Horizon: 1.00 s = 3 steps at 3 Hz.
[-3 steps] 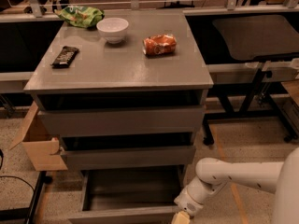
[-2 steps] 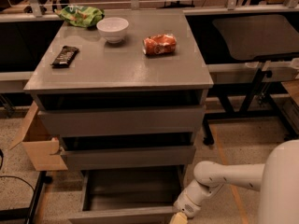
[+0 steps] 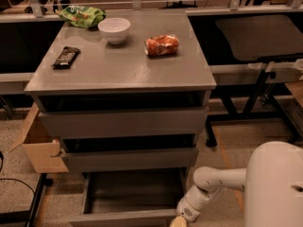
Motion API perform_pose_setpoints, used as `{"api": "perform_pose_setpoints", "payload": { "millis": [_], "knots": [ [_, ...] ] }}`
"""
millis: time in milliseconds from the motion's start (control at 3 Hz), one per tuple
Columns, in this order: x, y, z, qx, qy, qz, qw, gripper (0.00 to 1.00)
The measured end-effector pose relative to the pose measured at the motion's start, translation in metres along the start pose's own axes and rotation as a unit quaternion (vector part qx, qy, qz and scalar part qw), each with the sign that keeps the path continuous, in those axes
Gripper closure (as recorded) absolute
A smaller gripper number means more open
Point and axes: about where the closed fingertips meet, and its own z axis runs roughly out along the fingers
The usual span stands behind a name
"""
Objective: Close bottom drawer
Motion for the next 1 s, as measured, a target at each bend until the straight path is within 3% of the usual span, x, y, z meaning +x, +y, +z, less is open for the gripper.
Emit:
{"api": "perform_pose_setpoints", "payload": {
  "millis": [667, 1000],
  "knots": [
    [0.009, -0.029, 0.039, -0.042, 0.036, 0.056, 0.9969, 0.0],
    [0.009, -0.037, 0.052, -0.051, 0.052, 0.071, 0.9948, 0.18]
  ]
}}
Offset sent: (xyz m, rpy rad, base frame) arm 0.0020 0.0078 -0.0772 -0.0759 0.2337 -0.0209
